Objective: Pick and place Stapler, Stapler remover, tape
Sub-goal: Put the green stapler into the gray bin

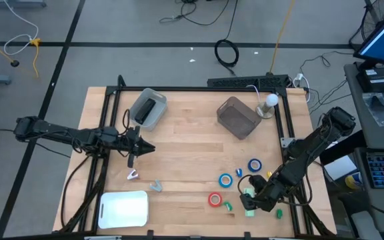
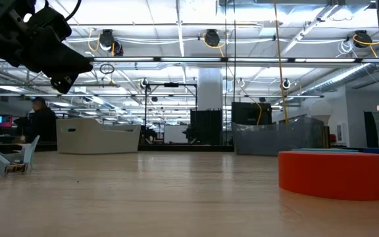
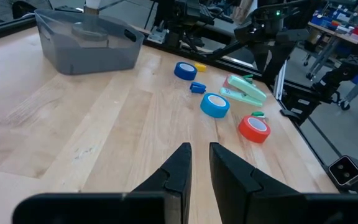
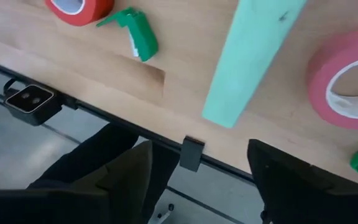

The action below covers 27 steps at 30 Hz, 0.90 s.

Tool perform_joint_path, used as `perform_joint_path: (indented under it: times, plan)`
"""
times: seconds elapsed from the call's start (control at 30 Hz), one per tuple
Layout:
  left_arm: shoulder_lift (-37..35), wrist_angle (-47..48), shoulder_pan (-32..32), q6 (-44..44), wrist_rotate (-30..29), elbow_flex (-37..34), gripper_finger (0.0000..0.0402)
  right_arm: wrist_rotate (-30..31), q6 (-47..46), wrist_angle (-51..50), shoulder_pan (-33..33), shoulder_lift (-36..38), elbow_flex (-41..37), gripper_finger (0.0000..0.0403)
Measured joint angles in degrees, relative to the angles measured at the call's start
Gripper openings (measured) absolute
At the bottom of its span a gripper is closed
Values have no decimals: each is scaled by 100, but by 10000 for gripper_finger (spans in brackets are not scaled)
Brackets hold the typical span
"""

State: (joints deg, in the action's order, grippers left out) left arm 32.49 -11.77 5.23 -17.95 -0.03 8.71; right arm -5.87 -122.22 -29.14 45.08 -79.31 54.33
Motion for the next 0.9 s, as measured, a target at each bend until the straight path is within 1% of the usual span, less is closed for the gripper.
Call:
perform_joint_path:
  times: [0.17,0.3,0.47,0.67,0.8,0.9]
  plan:
    - [0,0,0,78,0,0,58,1,342,326,0,0,0,286]
    - [0,-2,-1,28,2,0,58,310,463,422,2,2,2,287]
    - [0,-2,0,-14,4,0,58,740,-212,-75,49,4,2,281]
    - [1,-2,0,-18,7,0,58,738,-449,-438,79,-17,164,280]
    - [1,-1,0,-55,14,2,58,719,-558,-1030,79,-408,660,279]
    - [2,-2,0,-55,15,2,58,517,-678,-1488,79,-835,1089,279]
